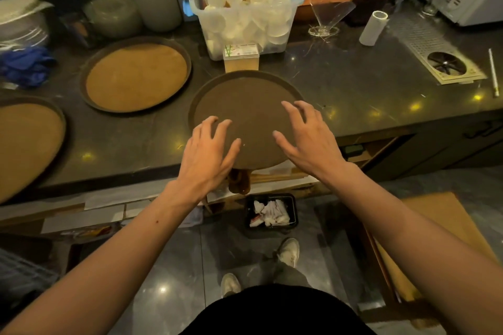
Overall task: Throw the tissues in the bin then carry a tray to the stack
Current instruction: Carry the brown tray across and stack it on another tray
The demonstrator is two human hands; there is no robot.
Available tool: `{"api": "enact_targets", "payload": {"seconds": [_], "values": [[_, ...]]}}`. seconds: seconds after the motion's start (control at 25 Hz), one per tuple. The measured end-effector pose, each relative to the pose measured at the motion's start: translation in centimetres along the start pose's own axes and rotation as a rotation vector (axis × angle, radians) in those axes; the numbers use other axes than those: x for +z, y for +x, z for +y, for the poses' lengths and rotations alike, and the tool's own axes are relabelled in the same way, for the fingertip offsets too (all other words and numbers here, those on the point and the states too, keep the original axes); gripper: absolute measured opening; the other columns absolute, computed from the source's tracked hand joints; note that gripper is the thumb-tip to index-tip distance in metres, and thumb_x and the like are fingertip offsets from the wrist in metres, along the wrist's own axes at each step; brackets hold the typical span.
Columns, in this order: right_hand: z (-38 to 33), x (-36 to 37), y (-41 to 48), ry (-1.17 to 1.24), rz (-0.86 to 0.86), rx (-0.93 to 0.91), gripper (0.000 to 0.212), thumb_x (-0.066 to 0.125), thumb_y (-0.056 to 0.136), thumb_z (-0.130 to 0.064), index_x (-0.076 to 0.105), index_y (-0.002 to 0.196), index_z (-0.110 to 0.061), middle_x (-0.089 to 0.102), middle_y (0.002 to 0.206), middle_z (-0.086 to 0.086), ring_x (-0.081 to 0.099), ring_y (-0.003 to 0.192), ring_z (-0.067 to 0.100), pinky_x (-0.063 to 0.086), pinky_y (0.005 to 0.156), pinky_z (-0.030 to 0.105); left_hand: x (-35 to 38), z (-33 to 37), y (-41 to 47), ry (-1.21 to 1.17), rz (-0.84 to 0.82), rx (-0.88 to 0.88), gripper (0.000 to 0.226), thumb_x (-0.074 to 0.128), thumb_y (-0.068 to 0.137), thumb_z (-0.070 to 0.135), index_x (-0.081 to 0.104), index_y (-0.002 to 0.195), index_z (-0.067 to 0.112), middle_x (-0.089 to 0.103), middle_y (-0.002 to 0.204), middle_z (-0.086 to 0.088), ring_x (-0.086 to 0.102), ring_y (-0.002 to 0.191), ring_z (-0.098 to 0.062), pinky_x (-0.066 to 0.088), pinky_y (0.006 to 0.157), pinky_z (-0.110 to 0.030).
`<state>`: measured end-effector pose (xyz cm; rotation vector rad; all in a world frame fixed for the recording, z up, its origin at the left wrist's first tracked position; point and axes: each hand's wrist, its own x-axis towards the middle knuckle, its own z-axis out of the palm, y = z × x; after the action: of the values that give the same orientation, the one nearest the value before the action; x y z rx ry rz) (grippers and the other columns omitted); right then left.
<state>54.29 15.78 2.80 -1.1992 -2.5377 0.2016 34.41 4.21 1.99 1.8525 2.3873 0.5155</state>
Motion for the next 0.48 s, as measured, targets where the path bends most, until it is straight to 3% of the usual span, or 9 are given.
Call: {"api": "enact_targets", "payload": {"seconds": [0.48], "values": [[9.7,2.5,6.9,0.139,-0.143,0.073,0.064,0.05,0.093,-0.049,0.03,0.147,-0.02,0.036,0.145,0.017,0.04,0.13,0.035,0.046,0.1,0.048,4.1,1.5,7.4,0.119,-0.08,-0.209,0.055,0.04,0.095,0.049,0.039,0.14,0.017,0.036,0.145,-0.02,0.039,0.131,-0.038,0.044,0.099,-0.049]]}}
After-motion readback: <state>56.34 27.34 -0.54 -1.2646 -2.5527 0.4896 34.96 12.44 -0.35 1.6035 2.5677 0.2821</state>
